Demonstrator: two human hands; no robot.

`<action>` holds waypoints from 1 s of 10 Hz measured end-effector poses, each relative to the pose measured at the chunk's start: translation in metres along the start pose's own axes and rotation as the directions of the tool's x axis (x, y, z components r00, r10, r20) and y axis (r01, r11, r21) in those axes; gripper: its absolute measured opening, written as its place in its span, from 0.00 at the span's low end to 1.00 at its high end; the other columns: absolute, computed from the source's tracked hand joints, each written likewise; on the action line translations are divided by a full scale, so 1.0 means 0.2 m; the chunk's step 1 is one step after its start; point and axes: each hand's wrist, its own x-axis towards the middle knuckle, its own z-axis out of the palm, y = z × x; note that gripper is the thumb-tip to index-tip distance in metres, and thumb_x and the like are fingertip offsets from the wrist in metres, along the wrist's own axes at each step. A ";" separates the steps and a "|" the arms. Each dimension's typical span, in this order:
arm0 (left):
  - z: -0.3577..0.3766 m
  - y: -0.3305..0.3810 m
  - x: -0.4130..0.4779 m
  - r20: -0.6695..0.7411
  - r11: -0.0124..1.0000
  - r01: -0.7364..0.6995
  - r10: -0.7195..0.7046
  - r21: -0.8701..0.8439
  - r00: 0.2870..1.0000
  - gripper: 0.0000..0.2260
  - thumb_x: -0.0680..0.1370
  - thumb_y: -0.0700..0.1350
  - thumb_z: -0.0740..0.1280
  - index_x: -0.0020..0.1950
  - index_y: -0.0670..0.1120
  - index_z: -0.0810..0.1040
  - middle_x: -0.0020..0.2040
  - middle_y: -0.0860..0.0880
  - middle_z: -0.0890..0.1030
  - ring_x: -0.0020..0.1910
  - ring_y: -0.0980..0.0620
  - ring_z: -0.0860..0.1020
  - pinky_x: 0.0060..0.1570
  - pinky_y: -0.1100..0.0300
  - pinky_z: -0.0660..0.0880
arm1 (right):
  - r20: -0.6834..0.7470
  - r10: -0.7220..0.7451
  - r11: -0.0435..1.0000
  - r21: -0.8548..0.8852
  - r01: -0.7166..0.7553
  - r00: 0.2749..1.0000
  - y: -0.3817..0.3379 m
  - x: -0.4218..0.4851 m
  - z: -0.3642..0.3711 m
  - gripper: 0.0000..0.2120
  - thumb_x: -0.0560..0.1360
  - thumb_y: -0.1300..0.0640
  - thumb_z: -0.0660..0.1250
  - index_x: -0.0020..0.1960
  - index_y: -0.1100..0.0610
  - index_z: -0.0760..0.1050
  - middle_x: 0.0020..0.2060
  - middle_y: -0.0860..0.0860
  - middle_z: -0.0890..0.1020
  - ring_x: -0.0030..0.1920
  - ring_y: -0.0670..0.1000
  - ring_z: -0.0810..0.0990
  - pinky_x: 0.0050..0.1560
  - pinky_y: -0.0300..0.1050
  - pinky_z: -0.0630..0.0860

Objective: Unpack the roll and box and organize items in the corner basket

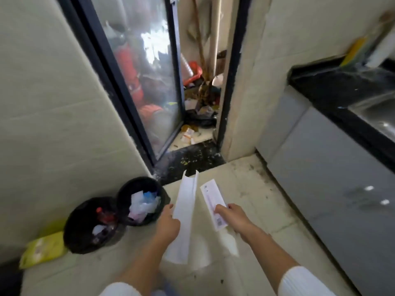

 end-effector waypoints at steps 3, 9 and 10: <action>-0.69 -0.65 0.72 -0.034 0.977 0.208 -0.209 -0.054 0.977 0.24 0.76 0.32 0.56 0.73 0.41 0.65 0.67 0.39 0.73 0.63 0.41 0.73 0.55 0.55 0.68 | 0.109 0.082 0.995 -0.069 -0.075 0.991 -0.21 0.66 1.19 0.19 0.68 0.49 0.73 0.47 0.57 0.67 0.36 0.49 0.69 0.35 0.48 0.72 0.28 0.39 0.66; -0.51 -1.43 1.81 -0.089 0.956 0.253 -0.268 -0.146 0.959 0.24 0.80 0.44 0.62 0.75 0.45 0.64 0.72 0.41 0.70 0.68 0.41 0.71 0.65 0.54 0.68 | 0.110 0.064 0.996 -0.072 -0.056 0.992 0.05 1.73 1.93 0.12 0.72 0.56 0.68 0.50 0.63 0.80 0.38 0.55 0.79 0.37 0.52 0.76 0.41 0.46 0.73; -0.58 -1.26 1.67 -0.098 0.972 0.216 -0.225 -0.093 0.969 0.22 0.80 0.46 0.62 0.74 0.44 0.66 0.71 0.42 0.71 0.67 0.42 0.72 0.60 0.57 0.68 | 0.087 0.045 0.998 -0.044 -0.041 0.995 -0.05 1.54 1.81 0.05 0.72 0.58 0.68 0.42 0.60 0.80 0.36 0.54 0.80 0.38 0.51 0.77 0.42 0.47 0.74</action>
